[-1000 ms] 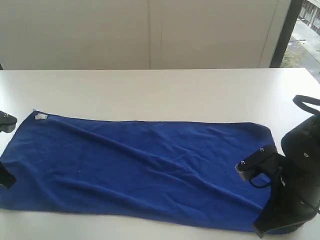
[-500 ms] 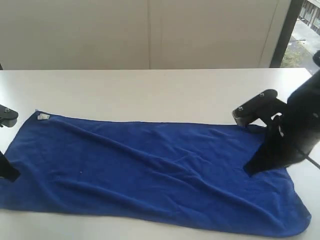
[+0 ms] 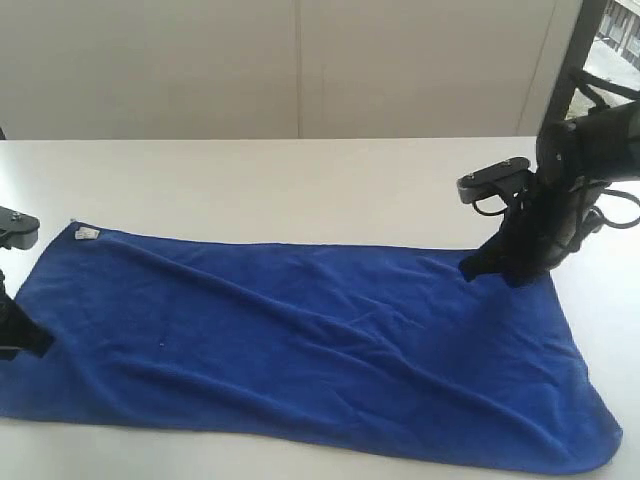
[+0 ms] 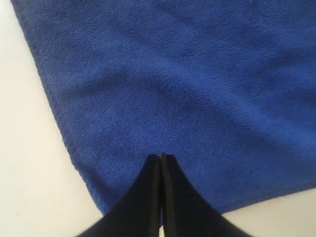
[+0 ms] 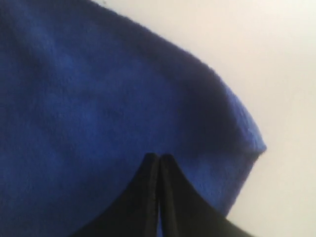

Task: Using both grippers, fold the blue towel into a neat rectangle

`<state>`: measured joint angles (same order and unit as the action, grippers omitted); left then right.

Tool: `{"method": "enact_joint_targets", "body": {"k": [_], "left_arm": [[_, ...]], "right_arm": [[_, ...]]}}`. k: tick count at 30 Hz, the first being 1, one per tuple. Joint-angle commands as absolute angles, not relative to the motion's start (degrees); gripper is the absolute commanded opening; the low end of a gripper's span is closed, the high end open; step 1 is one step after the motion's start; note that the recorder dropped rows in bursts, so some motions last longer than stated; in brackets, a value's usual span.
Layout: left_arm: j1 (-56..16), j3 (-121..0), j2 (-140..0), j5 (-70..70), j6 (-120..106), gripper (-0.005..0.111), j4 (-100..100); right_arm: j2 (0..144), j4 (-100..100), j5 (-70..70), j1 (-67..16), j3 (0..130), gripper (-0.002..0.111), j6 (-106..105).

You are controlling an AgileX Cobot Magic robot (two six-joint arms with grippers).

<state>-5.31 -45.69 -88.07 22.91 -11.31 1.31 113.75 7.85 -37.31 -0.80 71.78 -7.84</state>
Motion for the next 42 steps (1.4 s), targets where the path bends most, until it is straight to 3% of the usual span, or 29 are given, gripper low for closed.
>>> {"method": "enact_joint_targets", "body": {"k": [1, 19, 27, 42], "left_arm": [[-5.5, -45.4, -87.4, 24.0, -16.1, 0.000, -3.6], [-5.5, -42.1, -87.6, 18.7, -18.0, 0.000, -3.0], [-5.5, -42.1, -89.7, 14.5, -18.0, 0.000, -3.1], [-5.5, -42.1, -91.6, 21.3, -18.4, 0.000, -2.9]], "right_arm": [[117.4, 3.4, -36.8, 0.1, 75.4, 0.000, -13.3], [124.7, 10.0, -36.9, 2.4, 83.6, 0.000, -10.2], [118.8, -0.5, -33.6, 2.4, 83.6, 0.000, -16.8], [123.6, 3.2, -32.4, 2.4, 84.2, 0.000, -16.0]]}}
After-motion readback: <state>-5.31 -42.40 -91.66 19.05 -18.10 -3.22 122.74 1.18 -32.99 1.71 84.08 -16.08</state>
